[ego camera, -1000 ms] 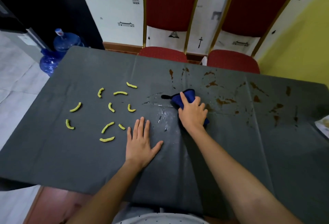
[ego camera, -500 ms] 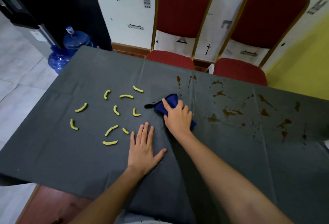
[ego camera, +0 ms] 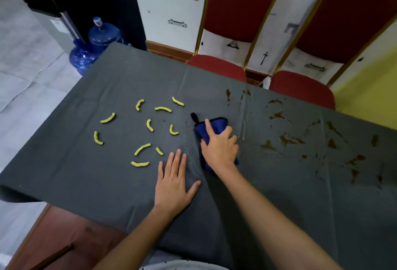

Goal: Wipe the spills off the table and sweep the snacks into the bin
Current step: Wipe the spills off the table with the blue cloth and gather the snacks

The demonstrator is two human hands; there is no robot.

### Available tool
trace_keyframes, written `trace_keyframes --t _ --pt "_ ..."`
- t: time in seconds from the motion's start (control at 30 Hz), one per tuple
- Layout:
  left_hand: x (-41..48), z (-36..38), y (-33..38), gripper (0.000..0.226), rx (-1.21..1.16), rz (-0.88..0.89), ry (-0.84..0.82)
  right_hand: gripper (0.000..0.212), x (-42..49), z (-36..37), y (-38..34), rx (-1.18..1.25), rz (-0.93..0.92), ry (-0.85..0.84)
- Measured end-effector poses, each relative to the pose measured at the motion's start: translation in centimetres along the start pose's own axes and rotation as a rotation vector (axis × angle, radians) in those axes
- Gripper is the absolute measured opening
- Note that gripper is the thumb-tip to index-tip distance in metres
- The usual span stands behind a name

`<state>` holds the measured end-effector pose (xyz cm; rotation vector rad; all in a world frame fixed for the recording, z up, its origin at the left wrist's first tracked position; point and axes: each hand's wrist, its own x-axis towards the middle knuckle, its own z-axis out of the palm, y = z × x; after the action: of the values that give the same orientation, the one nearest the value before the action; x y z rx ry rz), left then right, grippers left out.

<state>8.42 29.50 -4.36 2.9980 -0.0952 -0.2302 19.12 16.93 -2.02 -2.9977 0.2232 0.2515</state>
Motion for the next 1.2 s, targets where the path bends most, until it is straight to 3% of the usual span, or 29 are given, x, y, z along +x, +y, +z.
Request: trace_keyframes --t 0.17,0.37,0.73,0.87,1.07,1.2 --pt "0.2 -0.1 0.1 0.084 0.02 -0.003 -0.013 0.063 3.1 -0.5 -2.3 -0.013 -0.06 0.022" --pt "-0.1 0.0 -0.3 0.084 0.004 -0.002 -0.013 0.061 6.0 -1.0 -2.1 0.075 0.069 -0.007" --pt "-2.4 0.4 0.3 0.079 -0.073 -0.086 0.032 0.067 -3.9 0.2 2.7 0.007 0.061 0.003" --pt "-1.6 0.7 1.6 0.074 -0.053 0.009 0.007 0.064 -2.9 0.0 3.1 0.003 0.015 0.004" --pt "1.8 -0.2 2.9 0.07 0.006 0.119 -0.004 0.061 1.7 -1.9 7.2 0.067 0.162 0.021" --pt "4.9 -0.9 2.9 0.069 0.005 0.101 0.005 0.06 1.5 -1.5 11.7 0.088 0.339 0.077"
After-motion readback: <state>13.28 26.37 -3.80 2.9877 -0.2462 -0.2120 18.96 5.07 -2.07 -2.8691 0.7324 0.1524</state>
